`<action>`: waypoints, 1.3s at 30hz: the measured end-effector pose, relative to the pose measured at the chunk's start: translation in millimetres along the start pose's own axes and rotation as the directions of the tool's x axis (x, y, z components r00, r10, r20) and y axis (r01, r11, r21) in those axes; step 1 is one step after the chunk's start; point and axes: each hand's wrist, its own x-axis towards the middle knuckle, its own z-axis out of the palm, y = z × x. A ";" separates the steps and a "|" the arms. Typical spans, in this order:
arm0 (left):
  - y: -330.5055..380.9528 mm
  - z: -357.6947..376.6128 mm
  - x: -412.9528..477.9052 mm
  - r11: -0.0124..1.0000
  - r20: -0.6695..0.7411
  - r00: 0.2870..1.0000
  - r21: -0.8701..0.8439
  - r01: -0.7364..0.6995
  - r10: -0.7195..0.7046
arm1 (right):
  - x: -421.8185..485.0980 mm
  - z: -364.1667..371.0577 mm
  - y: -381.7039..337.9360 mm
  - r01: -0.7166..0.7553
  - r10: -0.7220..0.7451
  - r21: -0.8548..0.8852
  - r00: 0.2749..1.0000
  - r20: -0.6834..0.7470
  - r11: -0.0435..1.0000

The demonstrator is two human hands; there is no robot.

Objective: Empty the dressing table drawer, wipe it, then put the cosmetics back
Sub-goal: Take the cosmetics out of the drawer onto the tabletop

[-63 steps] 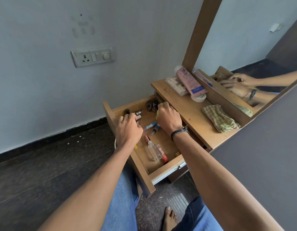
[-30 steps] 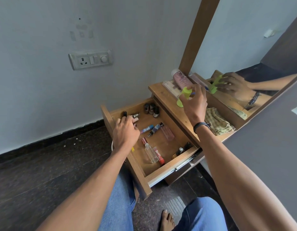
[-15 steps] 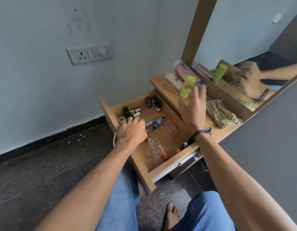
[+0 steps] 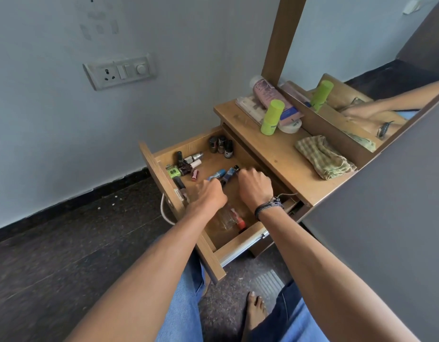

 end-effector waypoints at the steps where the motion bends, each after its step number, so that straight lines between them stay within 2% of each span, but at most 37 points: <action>1: -1.4 -0.2 -0.1 1.000 0.001 1.000 0.007 -0.001 0.001 | 0.7 0.5 -2.0 -0.016 0.016 0.002 1.000 -0.004 1.000; 9: -4.7 1.2 0.2 0.999 -0.014 1.000 -0.042 -0.021 0.021 | -1.4 -5.6 1.7 -0.128 0.129 0.141 0.992 0.009 0.982; 15: -8.2 5.6 0.7 0.988 -0.142 0.990 -0.147 -0.048 0.027 | -13.4 -28.5 7.1 -0.207 0.214 0.321 0.977 0.013 0.924; 19: -11.4 8.2 3.6 0.966 -0.192 0.978 -0.229 -0.122 0.078 | -20.2 -43.3 8.9 -0.118 0.184 0.505 0.980 -0.082 0.855; 23: -10.7 5.3 2.1 0.930 -0.247 0.956 -0.285 -0.230 0.160 | -15.0 -71.9 24.0 0.002 0.254 0.720 0.935 -0.247 0.694; 25: -7.9 4.8 0.7 0.913 -0.302 0.934 -0.297 -0.281 0.189 | -5.3 -77.9 38.4 0.027 0.355 0.755 0.871 -0.339 0.655; 29: -2.9 7.4 1.1 0.883 -0.375 0.889 -0.279 -0.378 0.262 | 9.9 -74.7 58.0 0.008 0.465 0.782 0.800 -0.378 0.623; 33: 0.3 5.2 -0.4 0.869 -0.428 0.854 -0.251 -0.426 0.295 | 15.8 -65.0 68.4 -0.020 0.489 0.792 0.795 -0.357 0.610; 39: -6.5 5.3 -3.1 0.875 -0.380 0.875 -0.255 -0.412 0.301 | 23.9 -53.5 78.2 -0.044 0.515 0.815 0.794 -0.322 0.578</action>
